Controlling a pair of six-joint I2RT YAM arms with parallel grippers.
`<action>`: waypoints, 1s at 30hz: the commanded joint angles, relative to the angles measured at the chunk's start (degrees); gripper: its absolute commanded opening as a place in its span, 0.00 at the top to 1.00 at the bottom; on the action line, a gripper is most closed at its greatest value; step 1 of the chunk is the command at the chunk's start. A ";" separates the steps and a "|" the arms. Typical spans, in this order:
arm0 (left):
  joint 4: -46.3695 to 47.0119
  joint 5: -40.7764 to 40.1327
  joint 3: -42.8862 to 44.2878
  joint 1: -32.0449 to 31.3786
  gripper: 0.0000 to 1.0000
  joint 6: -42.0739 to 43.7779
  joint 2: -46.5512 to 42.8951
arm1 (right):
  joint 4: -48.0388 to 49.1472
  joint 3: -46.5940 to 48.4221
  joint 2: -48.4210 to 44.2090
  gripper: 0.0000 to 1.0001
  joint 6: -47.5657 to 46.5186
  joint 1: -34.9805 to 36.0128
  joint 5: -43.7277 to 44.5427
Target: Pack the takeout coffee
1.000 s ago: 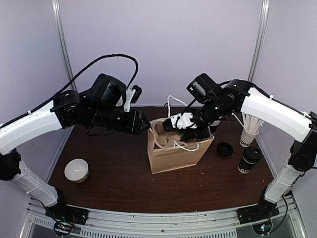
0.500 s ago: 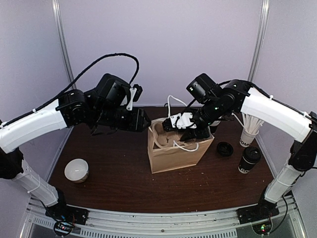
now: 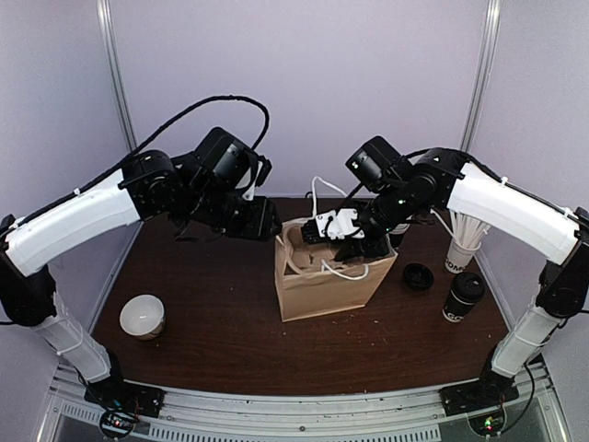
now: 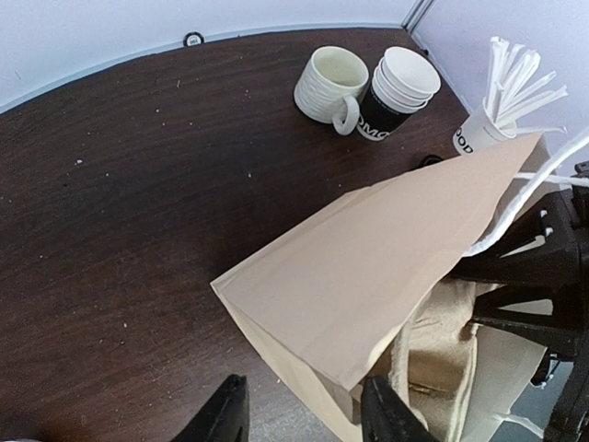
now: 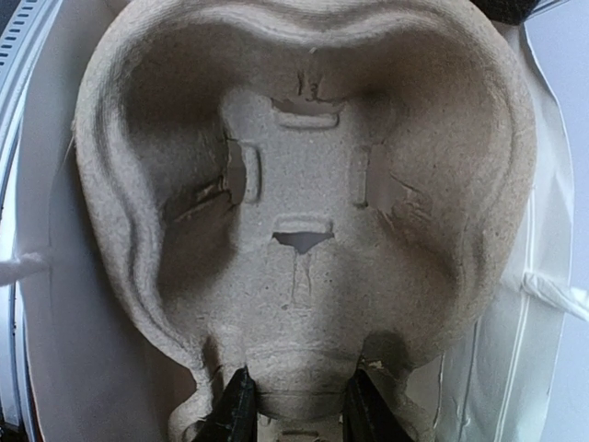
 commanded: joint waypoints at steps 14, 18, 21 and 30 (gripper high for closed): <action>-18.17 6.33 13.59 2.69 0.62 9.77 7.25 | -2.63 1.16 -1.37 0.78 -1.45 0.58 5.63; -13.87 7.74 14.11 2.67 0.57 11.62 5.95 | -3.61 1.33 -0.17 0.78 -2.83 1.19 6.72; -9.07 7.06 12.80 2.74 0.56 12.74 3.31 | -4.00 1.71 1.32 0.78 -2.82 1.41 6.87; -0.25 2.94 6.19 4.22 0.48 17.62 -6.76 | -4.48 3.87 5.67 0.78 -2.92 1.42 7.28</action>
